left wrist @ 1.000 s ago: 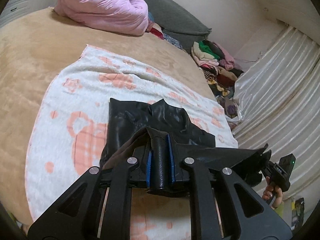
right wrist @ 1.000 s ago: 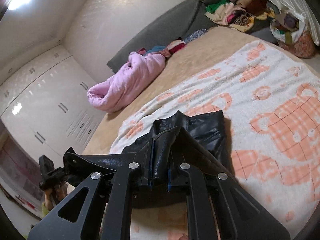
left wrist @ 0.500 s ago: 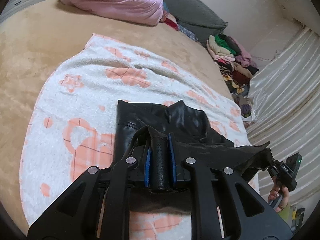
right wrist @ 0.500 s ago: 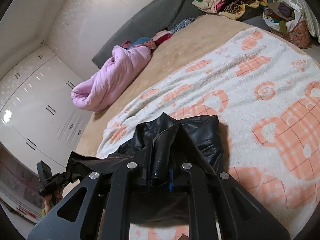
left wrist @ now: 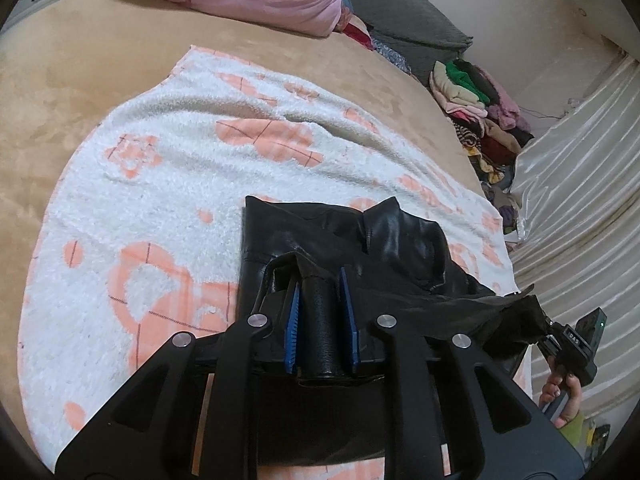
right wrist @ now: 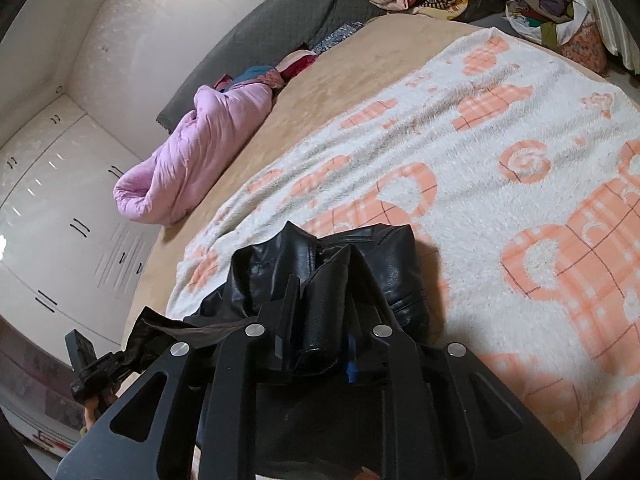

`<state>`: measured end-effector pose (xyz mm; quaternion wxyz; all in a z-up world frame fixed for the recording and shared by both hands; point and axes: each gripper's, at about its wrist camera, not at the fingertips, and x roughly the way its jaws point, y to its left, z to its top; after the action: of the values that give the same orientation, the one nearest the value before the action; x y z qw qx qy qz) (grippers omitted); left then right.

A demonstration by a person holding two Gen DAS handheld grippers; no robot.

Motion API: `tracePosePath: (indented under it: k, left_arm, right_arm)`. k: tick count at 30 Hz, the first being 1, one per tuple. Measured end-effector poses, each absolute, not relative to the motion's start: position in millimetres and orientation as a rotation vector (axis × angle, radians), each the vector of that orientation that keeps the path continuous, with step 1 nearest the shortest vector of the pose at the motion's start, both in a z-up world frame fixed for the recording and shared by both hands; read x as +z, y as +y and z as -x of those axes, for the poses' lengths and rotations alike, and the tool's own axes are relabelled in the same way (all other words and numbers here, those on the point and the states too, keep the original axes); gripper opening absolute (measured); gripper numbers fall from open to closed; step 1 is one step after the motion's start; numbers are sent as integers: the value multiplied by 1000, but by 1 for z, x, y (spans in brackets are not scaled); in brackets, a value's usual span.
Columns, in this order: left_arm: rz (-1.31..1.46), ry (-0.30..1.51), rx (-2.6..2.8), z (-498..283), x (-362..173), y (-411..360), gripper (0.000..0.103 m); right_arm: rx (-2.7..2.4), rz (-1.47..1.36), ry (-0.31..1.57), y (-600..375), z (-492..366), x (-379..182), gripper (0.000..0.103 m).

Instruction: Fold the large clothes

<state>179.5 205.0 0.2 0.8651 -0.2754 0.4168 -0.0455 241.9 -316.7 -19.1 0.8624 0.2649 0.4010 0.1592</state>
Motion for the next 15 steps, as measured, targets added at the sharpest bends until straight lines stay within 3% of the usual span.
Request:
tracePosePath:
  k: [10, 13, 14, 15]
  left_arm:
    - [590, 872, -91, -191, -6, 206, 15]
    - [594, 843, -82, -190, -2, 209, 23]
    - [592, 819, -72, -188, 3, 210, 31]
    - [585, 784, -65, -185, 10, 214, 32]
  right_arm:
    - [308, -552, 853, -317, -254, -29, 26]
    - [299, -563, 845, -321, -257, -29, 34]
    - [295, -564, 833, -323, -257, -28, 41]
    - [285, -556, 819, -324, -257, -26, 51]
